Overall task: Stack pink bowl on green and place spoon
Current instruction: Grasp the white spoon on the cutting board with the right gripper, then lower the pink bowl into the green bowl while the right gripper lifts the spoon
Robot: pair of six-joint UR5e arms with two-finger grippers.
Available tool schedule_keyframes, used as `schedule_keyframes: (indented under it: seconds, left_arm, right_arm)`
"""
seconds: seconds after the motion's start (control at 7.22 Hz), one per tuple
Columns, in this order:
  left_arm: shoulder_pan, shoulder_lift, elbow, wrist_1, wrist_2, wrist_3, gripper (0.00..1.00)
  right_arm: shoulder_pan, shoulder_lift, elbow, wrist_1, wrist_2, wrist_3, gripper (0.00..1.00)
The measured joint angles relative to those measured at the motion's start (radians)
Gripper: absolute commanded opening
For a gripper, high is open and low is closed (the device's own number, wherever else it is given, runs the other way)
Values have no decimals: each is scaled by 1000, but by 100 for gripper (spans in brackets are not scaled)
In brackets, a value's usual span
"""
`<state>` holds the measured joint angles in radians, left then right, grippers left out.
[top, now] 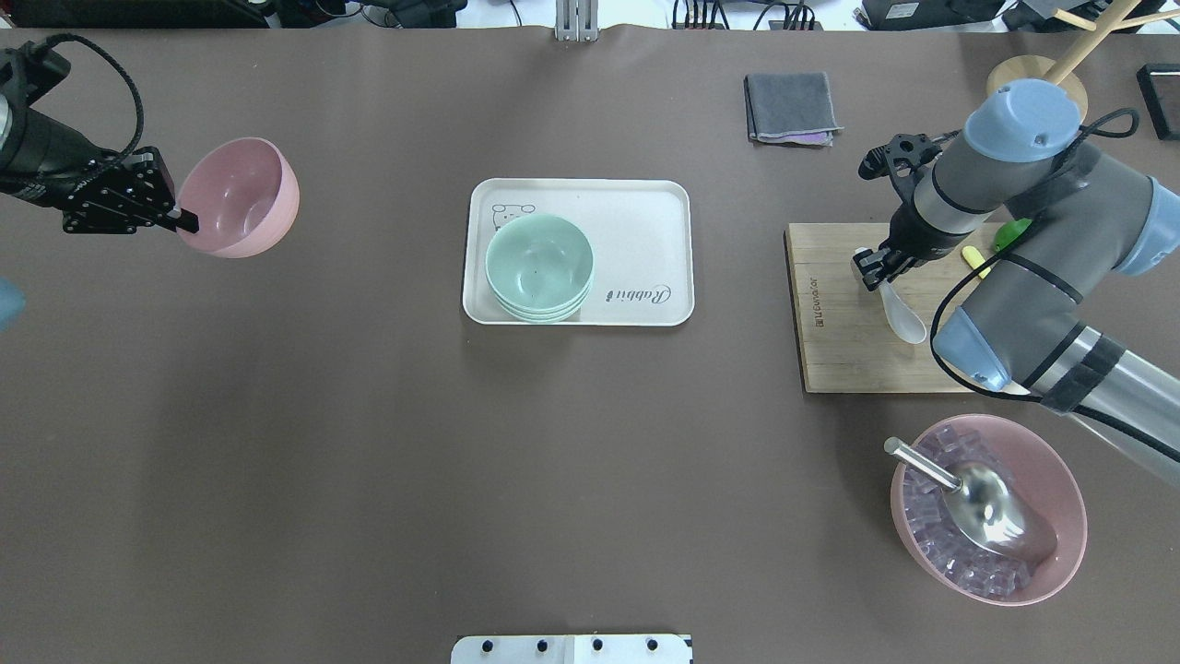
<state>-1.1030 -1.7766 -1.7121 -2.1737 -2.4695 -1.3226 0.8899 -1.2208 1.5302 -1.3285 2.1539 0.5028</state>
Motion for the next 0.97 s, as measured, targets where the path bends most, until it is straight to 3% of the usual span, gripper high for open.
schedule_keyframes:
  seconds: [0.28, 0.55, 0.69, 0.97]
  left_arm:
    - [1, -53, 12, 12, -1, -19, 0]
    - [37, -211, 66, 28, 4, -152, 0]
    - [95, -295, 96, 28, 52, -252, 0]
    - [276, -399, 122, 20, 271, -419, 0]
  right_arm:
    - [43, 13, 17, -10, 28, 2, 0]
    - [106, 34, 21, -12, 79, 12, 0]
    - [127, 51, 21, -13, 93, 54, 0]
    - [142, 83, 18, -13, 100, 163, 0]
